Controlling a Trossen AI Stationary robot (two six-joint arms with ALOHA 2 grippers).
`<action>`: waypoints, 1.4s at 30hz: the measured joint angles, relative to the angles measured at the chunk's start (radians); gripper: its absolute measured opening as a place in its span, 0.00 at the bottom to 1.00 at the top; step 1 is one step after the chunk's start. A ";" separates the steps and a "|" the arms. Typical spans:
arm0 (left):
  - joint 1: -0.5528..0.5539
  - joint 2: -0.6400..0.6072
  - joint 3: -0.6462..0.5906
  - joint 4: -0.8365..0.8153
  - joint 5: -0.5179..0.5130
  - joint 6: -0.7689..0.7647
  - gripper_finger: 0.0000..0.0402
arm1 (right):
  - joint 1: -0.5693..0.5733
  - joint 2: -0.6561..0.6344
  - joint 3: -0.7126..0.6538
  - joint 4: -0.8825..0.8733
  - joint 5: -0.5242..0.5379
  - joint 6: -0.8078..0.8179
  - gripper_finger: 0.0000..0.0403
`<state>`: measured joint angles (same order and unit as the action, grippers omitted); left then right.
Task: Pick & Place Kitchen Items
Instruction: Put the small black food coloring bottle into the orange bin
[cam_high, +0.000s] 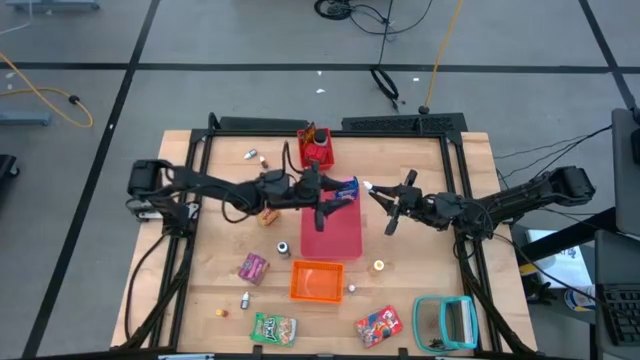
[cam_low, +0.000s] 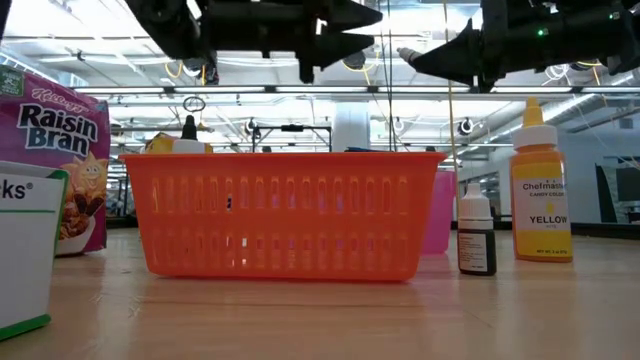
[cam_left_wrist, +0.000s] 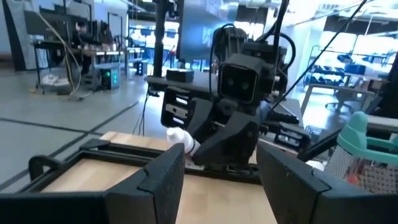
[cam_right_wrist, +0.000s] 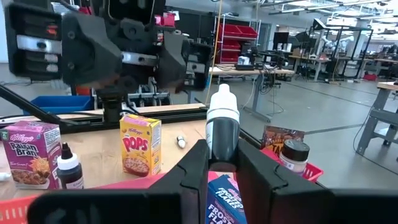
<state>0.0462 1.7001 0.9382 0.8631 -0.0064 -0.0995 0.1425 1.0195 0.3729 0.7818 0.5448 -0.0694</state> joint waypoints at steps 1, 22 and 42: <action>0.002 0.016 0.000 0.024 0.002 0.000 0.50 | 0.000 0.000 0.000 0.000 -0.003 0.000 0.13; 0.025 0.068 0.000 0.112 0.007 -0.037 0.50 | -0.007 0.159 0.080 0.134 -0.105 -0.059 0.13; 0.012 0.066 0.000 0.104 0.084 -0.007 0.11 | -0.030 0.237 0.135 0.127 -0.136 -0.085 0.13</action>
<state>0.0586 1.7664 0.9383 0.9668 0.0773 -0.1066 0.1123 1.2568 0.5076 0.9089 0.4085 -0.1547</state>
